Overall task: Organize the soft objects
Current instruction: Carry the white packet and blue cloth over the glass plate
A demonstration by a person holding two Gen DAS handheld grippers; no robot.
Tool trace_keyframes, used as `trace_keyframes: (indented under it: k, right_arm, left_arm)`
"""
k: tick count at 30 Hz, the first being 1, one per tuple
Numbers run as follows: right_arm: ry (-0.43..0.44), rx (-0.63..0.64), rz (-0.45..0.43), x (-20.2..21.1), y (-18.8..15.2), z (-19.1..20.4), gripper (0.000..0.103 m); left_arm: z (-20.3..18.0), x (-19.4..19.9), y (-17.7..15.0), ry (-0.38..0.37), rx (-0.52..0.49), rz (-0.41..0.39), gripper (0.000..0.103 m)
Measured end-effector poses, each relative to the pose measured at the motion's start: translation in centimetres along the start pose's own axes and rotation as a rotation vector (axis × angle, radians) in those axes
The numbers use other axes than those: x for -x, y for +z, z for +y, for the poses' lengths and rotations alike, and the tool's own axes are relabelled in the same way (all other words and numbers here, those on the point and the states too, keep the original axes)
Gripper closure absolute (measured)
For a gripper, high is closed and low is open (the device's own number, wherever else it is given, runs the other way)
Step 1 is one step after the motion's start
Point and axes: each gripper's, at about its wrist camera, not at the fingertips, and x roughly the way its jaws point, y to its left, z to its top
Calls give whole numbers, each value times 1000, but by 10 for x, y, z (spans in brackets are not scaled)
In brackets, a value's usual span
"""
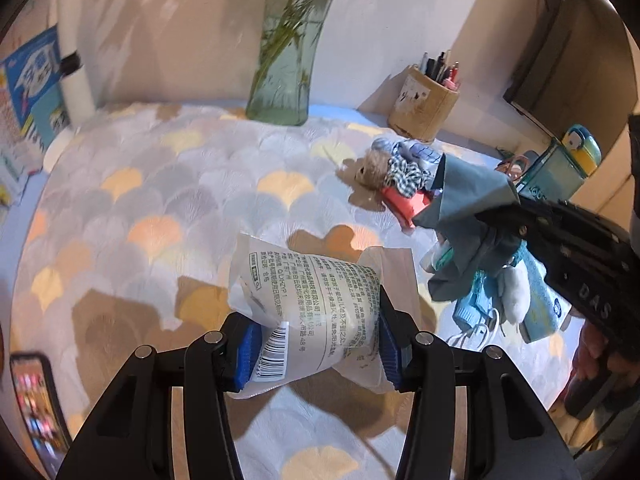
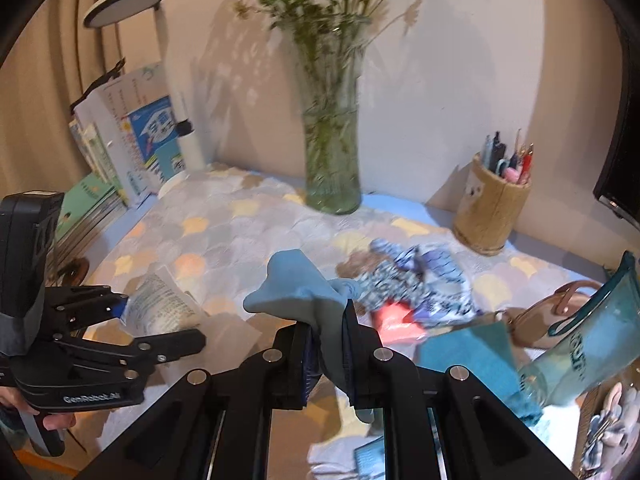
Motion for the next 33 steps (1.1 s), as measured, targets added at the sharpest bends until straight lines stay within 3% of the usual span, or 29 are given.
trace_keyframes:
  k: [4,9,17,27,33]
  right_arm:
    - [0,-1,8,5,-2,2,91]
    - [-59,58,-30,21,10,0,91]
    - [-172,20,-89,60,32,-40,91]
    - [-333,-39,-226,146,66,-129,91]
    - [-437,-142,-288,203,56,-191,91]
  left_arm:
    - [-5,9,5,27,14,-36,56]
    - [-16,23,27,62,18,-97,56]
    - [-67,41,72,32,-59,-226,56]
    - [-183,80,159,-43,-209,-410,56]
    - [-282,78,175,-174,-349,-422,56]
